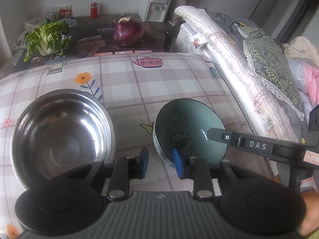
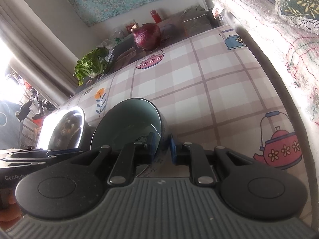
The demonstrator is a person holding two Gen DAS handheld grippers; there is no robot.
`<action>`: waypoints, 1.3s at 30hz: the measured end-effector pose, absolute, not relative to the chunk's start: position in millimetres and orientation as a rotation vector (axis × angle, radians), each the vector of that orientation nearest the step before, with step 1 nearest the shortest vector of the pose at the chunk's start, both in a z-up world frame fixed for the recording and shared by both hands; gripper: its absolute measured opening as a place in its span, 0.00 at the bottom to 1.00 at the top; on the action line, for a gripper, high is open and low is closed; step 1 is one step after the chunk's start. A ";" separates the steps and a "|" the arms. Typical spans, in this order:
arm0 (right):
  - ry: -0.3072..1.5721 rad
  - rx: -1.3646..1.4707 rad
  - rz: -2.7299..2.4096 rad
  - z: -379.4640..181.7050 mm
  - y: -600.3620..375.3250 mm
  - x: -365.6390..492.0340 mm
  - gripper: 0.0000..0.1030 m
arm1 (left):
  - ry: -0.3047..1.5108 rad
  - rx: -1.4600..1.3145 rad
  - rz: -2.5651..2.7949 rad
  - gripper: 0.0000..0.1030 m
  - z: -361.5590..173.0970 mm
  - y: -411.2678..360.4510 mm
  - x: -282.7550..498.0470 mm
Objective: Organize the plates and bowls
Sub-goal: 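Lift the green bowl with the right tool over the steel bowl in the left tool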
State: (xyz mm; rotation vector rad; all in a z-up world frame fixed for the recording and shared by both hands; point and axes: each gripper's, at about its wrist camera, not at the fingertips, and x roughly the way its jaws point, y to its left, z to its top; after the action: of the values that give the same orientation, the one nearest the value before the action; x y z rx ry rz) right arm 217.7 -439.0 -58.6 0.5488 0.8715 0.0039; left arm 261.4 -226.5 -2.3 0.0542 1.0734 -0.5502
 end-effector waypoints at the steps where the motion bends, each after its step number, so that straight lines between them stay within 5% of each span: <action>1: 0.872 0.551 0.005 -58.7 -439.3 217.7 0.14 | 1.078 0.053 -0.548 0.32 -3.6 -227.9 262.2; 9: 0.868 0.570 0.010 -59.9 -441.0 217.4 0.15 | 1.111 0.042 -0.495 0.31 -19.7 -242.0 272.8; 13: 0.866 0.583 0.012 -61.2 -442.2 216.9 0.15 | 1.124 0.040 -0.477 0.20 -26.8 -248.2 279.6; 39: 0.852 0.609 -0.020 -66.6 -441.9 225.3 0.16 | 1.101 0.102 -0.418 0.16 -34.5 -265.2 280.7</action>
State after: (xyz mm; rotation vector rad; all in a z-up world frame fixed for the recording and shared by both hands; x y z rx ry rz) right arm 225.3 -441.9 -66.6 0.6094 0.8517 -0.0201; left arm 280.7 -265.2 -34.5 0.1019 1.1014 -0.4181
